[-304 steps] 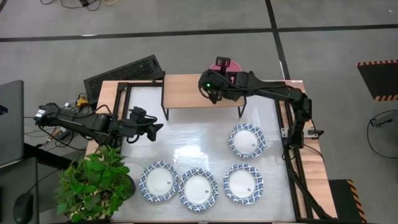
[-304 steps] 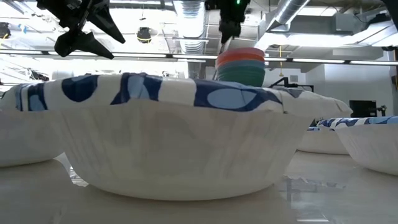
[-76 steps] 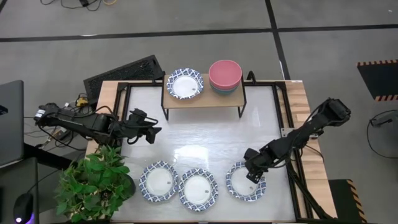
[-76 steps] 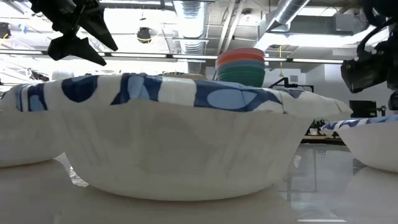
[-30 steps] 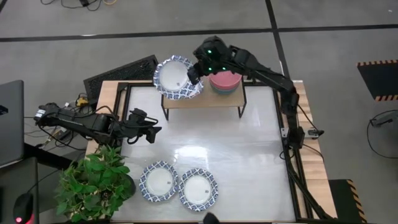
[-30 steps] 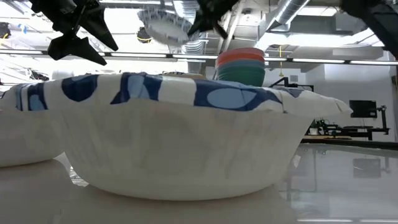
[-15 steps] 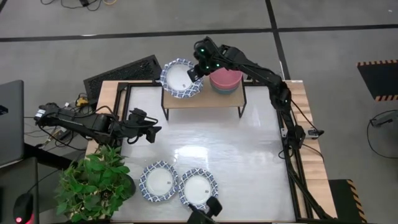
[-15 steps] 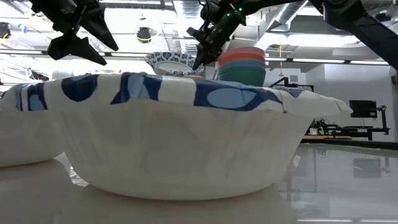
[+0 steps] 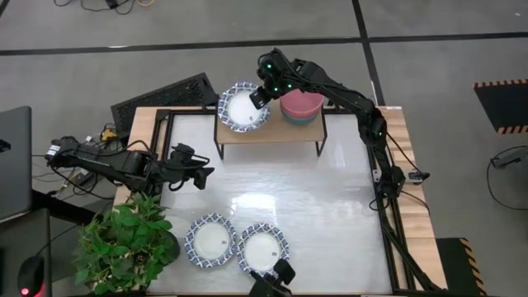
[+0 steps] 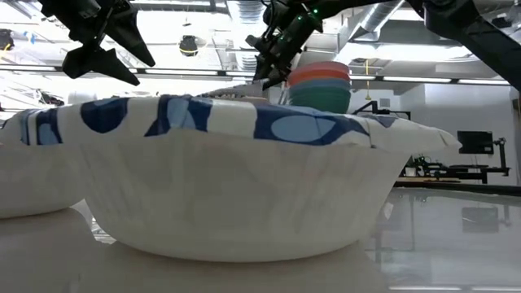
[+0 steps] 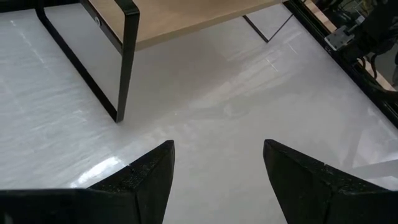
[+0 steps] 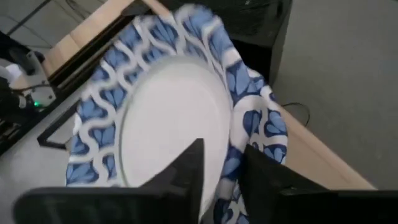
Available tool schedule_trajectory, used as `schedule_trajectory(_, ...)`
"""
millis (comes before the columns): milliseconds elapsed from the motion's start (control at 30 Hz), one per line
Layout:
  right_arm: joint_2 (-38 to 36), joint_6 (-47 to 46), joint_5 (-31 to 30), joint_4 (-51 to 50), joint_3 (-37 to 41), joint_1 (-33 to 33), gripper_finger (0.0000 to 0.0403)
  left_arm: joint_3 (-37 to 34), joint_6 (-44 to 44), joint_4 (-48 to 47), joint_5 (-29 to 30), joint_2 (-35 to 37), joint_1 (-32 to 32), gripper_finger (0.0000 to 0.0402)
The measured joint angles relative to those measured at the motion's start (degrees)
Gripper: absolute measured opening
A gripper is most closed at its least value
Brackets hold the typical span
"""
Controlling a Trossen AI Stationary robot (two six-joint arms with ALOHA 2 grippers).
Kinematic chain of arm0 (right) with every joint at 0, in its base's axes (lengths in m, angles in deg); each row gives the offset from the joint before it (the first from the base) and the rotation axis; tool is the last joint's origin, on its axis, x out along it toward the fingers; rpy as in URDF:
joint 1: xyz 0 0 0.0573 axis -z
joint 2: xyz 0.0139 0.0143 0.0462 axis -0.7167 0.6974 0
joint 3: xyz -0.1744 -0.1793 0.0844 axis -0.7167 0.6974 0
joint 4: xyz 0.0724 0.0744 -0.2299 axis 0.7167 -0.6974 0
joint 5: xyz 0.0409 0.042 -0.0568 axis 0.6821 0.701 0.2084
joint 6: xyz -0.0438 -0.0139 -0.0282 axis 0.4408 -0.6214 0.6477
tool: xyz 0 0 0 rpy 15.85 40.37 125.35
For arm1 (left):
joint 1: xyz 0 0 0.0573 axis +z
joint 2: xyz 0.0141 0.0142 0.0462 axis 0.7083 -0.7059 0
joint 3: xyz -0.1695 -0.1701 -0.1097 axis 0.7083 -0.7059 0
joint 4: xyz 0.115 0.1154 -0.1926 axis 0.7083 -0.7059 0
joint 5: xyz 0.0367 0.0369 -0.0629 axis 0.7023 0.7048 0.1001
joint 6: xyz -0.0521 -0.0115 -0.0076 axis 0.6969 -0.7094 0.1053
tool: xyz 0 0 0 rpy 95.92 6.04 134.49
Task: Place and stack bowls onto a shelf
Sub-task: Stack the blue patterned bowl on top of the blue patterned bowl on the shelf, then stack the blue patterned bowl on top of the blue patterned bowls on the shelf
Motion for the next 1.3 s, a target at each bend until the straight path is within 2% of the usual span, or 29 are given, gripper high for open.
schedule_trajectory(133, 0.0, 0.0, -2.8, 1.0, 0.0, 0.0, 0.0167, 0.0, 0.0, 0.0, 0.0, 0.0, 0.0, 0.0234)
schedule_trajectory(267, -0.3, -0.2, -3.8, 1.1, 0.0, 0.0, 0.0198, 0.0, 0.1, 0.0, 0.0, 0.0, 0.0, 0.0234)
schedule_trajectory(533, -0.5, 4.5, -8.9, -0.4, -0.8, -0.6, 0.0205, 0.0, 0.1, 0.0, 0.0, 0.0, 0.0, 0.0234)
schedule_trajectory(733, -3.9, 6.3, -8.8, -3.4, -0.7, -2.8, 0.0205, 0.0, 0.1, 0.0, -0.2, 0.0, 0.0, 0.0234)
schedule_trajectory(1000, -14.4, 7.9, -8.5, -14.6, -0.7, -10.9, 0.0205, 0.0, 0.1, 0.0, -0.6, 0.0, 0.0, 0.0234)
schedule_trajectory(1133, -19.2, 5.1, -8.6, -24.1, -0.8, -18.1, 0.0205, 0.0, 0.1, 0.0, -0.7, 0.0, 0.0, 0.0234)
schedule_trajectory(1300, -20.5, -2.4, -8.6, -34.7, 1.1, -27.7, 0.0205, 0.0, 0.1, 0.0, -1.7, 0.0, 0.0, 0.0234)
